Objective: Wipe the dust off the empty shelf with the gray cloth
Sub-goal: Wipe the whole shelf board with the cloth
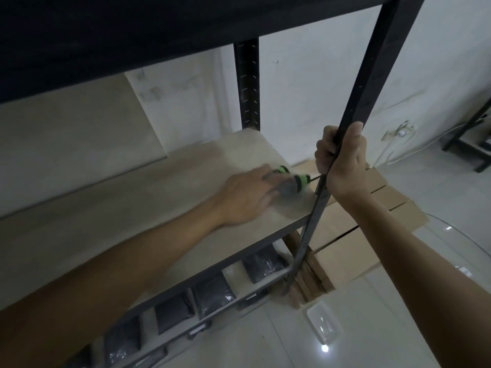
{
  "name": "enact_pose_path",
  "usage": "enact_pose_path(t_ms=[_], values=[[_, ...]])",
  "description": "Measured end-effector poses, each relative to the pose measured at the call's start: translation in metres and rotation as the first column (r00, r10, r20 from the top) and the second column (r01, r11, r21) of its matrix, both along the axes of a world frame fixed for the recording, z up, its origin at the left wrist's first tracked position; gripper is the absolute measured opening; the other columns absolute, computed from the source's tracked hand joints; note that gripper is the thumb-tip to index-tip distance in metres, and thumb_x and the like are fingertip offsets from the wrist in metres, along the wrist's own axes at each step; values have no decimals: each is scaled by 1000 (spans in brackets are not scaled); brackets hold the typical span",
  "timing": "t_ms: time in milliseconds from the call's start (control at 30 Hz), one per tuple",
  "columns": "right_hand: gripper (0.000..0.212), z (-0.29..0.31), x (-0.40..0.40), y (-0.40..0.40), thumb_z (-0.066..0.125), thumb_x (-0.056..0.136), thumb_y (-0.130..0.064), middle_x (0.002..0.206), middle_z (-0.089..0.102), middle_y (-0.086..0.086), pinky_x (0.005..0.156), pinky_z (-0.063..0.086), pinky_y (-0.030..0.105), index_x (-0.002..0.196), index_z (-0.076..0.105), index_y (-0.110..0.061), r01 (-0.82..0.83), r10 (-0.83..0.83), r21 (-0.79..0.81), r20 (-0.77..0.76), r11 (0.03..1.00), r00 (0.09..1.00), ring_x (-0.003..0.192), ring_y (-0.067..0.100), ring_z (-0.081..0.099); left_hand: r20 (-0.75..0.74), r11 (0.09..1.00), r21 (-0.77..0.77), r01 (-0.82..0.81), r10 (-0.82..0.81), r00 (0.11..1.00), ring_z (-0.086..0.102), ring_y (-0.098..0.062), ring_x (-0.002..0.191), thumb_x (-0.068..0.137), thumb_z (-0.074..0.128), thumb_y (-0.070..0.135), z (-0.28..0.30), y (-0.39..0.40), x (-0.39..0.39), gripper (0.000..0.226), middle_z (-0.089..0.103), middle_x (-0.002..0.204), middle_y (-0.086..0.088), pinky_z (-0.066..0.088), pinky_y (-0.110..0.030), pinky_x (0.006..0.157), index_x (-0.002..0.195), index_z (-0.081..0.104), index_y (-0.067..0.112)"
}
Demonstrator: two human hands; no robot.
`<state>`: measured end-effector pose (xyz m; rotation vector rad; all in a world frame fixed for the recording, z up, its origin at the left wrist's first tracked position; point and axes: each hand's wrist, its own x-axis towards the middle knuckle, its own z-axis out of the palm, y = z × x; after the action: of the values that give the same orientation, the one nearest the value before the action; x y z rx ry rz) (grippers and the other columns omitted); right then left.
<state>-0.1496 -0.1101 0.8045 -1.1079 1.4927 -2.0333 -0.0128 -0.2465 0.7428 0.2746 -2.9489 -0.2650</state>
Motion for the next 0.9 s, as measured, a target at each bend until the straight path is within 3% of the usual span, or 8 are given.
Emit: enact_pose_path(t_ms=[167, 233, 300, 433, 567, 700, 800, 900], values=[[75, 0, 0, 1, 37, 72, -93, 51, 20, -15, 47, 9, 24, 60, 24, -20, -18, 18, 8, -3, 1000, 1000, 45, 8, 12, 99, 939, 136, 315, -329, 939, 45, -5, 96, 107, 41, 36, 18, 37, 50, 45, 47, 118, 5, 43, -23, 79, 151, 38, 36], [75, 1, -1, 0, 38, 72, -93, 50, 21, -16, 46, 9, 23, 59, 25, -21, -31, 31, 5, 9, 999, 999, 44, 7, 13, 7, 973, 151, 174, -177, 984, 47, -3, 99, 108, 40, 34, 31, 19, 41, 42, 47, 125, 6, 44, -18, 83, 150, 40, 35], [75, 3, 0, -1, 39, 71, -94, 49, 22, -17, 45, 11, 20, 58, 26, -21, -36, 36, 10, 22, 999, 999, 43, 5, 14, -34, 991, 120, -62, 66, 997, 56, -14, 92, 108, 38, 36, 34, -6, 21, 44, 48, 122, 1, 54, -33, 81, 151, 38, 31], [75, 3, 2, 1, 40, 70, -94, 49, 22, -18, 45, 12, 17, 60, 25, -21, -31, 30, 9, 19, 999, 999, 42, 4, 14, 33, 956, -3, -295, 295, 955, 60, -30, 102, 107, 35, 38, 10, -4, 5, 49, 47, 131, -9, 50, -38, 76, 155, 30, 26], [75, 2, 3, 3, 42, 70, -94, 49, 22, -18, 44, 12, 17, 59, 26, -21, -30, 30, 1, 75, 1000, 997, 41, 2, 14, 10, 995, 32, -93, 92, 996, 56, -21, 87, 106, 39, 36, -2, 57, 43, 50, 48, 124, -5, 55, -40, 71, 154, 25, 32], [67, 2, 0, -1, 47, 67, -95, 48, 23, -16, 46, 8, 21, 52, 32, -31, -1, 0, 3, 100, 1000, 995, 41, 5, 15, 67, 976, 130, 176, -186, 980, 51, -13, 102, 105, 44, 33, 9, 61, 73, 50, 50, 133, -4, 47, -31, 80, 154, 34, 33], [68, 3, -1, -1, 50, 66, -93, 47, 22, -15, 46, 6, 23, 51, 31, -29, 9, -12, 19, 123, 1000, 992, 40, 6, 14, -54, 986, 132, -106, 114, 992, 59, -26, 113, 106, 39, 37, 26, -3, 77, 48, 51, 140, -5, 52, -41, 93, 153, 31, 41], [80, 2, 0, 0, 50, 58, -98, 48, 22, -15, 46, 6, 22, 58, 26, -21, -8, 7, 7, 122, 1000, 993, 41, 6, 13, -66, 890, 6, -457, 456, 888, 60, -39, 108, 106, 37, 39, 27, -100, 76, 47, 49, 131, -13, 53, -47, 86, 152, 34, 34]])
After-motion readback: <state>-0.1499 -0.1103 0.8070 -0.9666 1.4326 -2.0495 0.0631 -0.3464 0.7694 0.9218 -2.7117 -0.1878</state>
